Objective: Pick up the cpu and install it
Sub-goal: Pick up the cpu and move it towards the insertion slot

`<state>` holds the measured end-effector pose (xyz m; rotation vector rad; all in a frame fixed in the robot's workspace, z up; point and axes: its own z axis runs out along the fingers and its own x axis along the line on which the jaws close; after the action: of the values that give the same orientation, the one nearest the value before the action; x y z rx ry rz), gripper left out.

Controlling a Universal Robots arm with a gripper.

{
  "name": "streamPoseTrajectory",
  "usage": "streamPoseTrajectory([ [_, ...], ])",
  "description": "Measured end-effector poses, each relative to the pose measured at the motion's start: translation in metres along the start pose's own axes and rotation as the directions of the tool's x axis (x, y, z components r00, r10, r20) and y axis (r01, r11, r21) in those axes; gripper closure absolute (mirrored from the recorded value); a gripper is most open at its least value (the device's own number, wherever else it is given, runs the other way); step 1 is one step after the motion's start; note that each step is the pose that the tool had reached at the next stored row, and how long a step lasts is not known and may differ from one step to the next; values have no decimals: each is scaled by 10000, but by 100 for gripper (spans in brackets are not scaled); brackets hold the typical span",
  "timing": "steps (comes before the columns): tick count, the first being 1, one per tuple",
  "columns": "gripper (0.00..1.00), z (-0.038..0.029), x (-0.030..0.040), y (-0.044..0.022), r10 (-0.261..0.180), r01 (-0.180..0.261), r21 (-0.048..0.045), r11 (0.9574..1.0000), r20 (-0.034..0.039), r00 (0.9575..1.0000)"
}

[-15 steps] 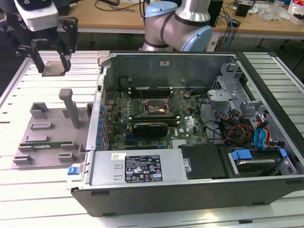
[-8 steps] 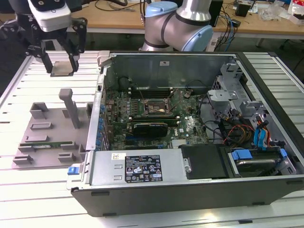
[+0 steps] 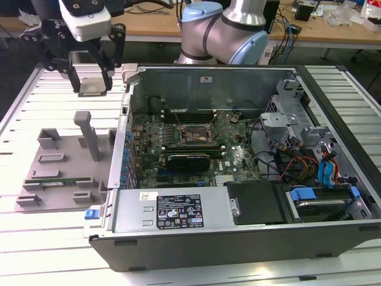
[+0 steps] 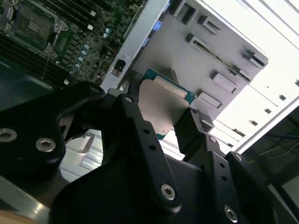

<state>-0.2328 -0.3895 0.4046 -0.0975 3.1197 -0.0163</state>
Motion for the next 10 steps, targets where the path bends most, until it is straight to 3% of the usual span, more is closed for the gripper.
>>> streamPoseTrajectory([
  [4,45,18,-199,-10,0,0,0,10000,-5,10000],
  [10,45,52,-402,-20,1,-1,-1,10000,-11,10000],
])
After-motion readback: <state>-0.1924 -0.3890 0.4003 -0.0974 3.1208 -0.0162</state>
